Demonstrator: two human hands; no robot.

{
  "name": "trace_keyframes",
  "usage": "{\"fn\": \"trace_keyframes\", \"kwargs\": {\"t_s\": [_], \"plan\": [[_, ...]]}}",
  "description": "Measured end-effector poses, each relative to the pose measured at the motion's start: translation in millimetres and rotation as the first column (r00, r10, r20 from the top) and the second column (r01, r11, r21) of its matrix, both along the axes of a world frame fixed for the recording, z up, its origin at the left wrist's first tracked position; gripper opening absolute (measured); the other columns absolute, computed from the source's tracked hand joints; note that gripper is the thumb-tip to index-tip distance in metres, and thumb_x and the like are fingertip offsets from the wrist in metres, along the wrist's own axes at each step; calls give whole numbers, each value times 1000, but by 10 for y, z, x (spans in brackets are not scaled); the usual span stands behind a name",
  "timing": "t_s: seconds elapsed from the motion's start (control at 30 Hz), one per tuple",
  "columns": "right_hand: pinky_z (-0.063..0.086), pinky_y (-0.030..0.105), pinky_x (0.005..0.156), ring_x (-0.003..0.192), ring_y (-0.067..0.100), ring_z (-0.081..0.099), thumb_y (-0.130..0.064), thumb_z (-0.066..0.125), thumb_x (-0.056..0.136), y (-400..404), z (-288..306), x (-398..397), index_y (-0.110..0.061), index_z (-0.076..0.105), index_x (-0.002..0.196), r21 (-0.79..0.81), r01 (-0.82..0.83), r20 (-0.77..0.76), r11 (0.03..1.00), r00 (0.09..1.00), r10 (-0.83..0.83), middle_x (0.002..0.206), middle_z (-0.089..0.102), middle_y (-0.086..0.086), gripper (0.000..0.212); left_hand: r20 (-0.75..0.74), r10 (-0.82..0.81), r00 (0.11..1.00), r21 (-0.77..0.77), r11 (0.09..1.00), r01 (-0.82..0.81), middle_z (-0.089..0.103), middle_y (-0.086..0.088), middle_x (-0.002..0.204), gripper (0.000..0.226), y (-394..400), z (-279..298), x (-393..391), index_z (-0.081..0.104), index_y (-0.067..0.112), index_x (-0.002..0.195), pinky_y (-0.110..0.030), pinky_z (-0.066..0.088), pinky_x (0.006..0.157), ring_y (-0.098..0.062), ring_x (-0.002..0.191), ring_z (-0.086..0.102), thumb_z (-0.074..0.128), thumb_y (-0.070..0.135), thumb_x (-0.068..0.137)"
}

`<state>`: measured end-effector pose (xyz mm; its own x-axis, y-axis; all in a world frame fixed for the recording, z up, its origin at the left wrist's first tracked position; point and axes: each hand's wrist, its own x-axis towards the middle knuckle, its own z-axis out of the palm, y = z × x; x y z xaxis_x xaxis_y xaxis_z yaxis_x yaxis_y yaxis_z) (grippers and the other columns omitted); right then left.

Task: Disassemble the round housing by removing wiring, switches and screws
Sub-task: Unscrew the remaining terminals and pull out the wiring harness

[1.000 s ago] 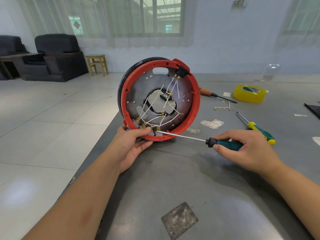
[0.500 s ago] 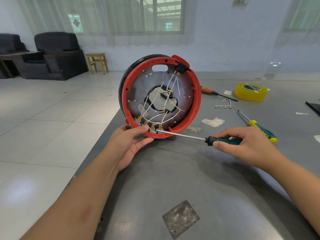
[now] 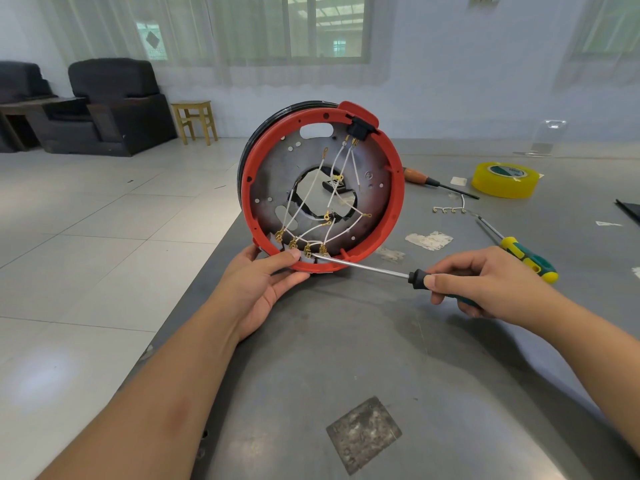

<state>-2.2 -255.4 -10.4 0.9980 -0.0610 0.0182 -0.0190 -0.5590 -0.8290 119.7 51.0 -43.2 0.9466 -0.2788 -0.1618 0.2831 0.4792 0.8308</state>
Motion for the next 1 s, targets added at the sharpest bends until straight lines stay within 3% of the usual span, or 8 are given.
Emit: {"fn": "trace_keyframes", "kwargs": {"t_s": [0.2,0.37,0.47,0.57,0.67,0.8,1.0], "plan": [[48,16,49,49,6,55,-42,74,86,3,-32,-14,-46,76,86,-84,5,94,996,996,2,75,75,-7,4,9,3,1000,3,1000,-3,79,-21,105,50,0,-27,25,56,-2,134,-40,66,75,-39,101,77,73,-9,88],[46,12,55,71,-1,63,-52,74,81,-8,-73,-42,-58,70,90,-254,56,214,966,977,-1,79,70,-23,11,8,7,1000,19,1000,-7,79,-21,102,37,-2,-41,37,61,-1,121,-38,66,76,-38,101,77,74,-7,88],[51,23,64,83,-2,62,-63,66,77,-3,-96,-60,-55,69,87,-338,81,270,938,963,14,85,67,-31,13,5,12,1000,20,1000,-12,78,-23,105,33,-7,-41,35,62,-1,119,-38,66,77,-38,101,77,73,-7,89],[56,30,67,91,-4,61,-60,66,80,22,-109,-68,-56,64,91,-425,103,335,899,941,50,92,64,-35,11,6,18,1000,23,1000,-18,78,-23,105,31,-19,-32,27,62,-1,118,-37,65,76,-36,100,78,73,-7,89],[57,33,67,88,-1,62,-54,66,83,33,-136,-74,-53,65,97,-468,131,398,874,914,76,84,66,-30,14,3,27,1000,18,999,-27,79,-21,101,31,-20,-27,21,62,-1,118,-35,65,74,-36,99,78,73,-7,89],[58,41,65,79,9,65,-53,63,86,37,-162,-76,-39,71,106,-524,175,472,834,874,113,90,68,-23,26,20,31,999,28,999,-32,79,-20,100,29,-24,-31,20,62,-1,117,-34,65,75,-35,100,78,73,-5,90],[57,40,58,75,15,66,-48,63,90,14,-179,-86,-30,73,113,-597,216,541,772,820,189,93,71,-13,31,24,30,999,33,999,-31,79,-21,102,27,-14,-34,22,63,0,114,-35,65,76,-36,100,78,74,-5,89]]}}
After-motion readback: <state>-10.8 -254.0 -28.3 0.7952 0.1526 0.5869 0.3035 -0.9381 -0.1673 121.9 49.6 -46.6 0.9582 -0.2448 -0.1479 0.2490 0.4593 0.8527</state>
